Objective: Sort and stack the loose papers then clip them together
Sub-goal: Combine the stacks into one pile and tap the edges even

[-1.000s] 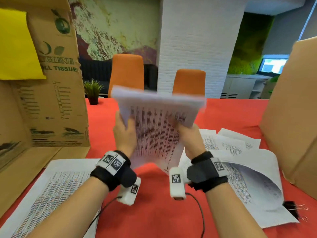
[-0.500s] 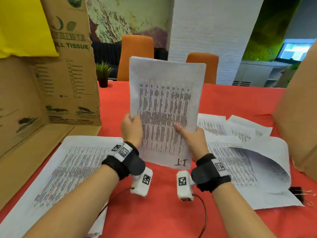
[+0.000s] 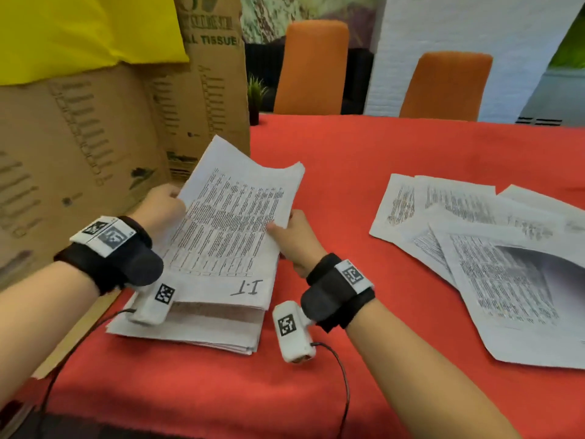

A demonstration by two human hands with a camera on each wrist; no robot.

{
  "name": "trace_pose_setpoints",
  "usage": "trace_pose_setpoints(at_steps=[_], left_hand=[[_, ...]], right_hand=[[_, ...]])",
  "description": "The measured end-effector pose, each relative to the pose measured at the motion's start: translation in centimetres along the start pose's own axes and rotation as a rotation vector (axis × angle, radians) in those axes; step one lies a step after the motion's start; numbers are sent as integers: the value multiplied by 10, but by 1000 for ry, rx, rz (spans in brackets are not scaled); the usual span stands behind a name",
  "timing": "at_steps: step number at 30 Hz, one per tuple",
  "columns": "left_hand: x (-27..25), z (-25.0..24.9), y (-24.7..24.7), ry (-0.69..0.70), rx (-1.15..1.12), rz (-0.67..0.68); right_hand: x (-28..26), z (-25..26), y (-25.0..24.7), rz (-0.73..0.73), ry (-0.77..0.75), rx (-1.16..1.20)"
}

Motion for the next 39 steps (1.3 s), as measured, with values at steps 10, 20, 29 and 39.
trace_pose_setpoints(at_steps=[10, 20, 29, 39], left_hand=[[-20, -40, 13, 120, -107, 141], [-129, -108, 220, -185, -280, 866], [-140, -145, 300, -424, -453, 771], [-155, -139, 320, -307, -514, 775]], right_hand=[[-24, -6, -62, -74, 142, -414], [-18, -22, -293, -371, 313, -1206], [-24, -37, -325, -97, 417, -1494], [-23, 16, -224, 268, 132, -1042]])
Point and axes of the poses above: each hand's wrist, its own x-axis towards the middle knuckle, its own y-axis out of the palm, z = x × y, the point moved 6 cm from there along x, towards the middle knuckle, and after that the axes turned 14 degrees about -z, right-handed, at the moved point
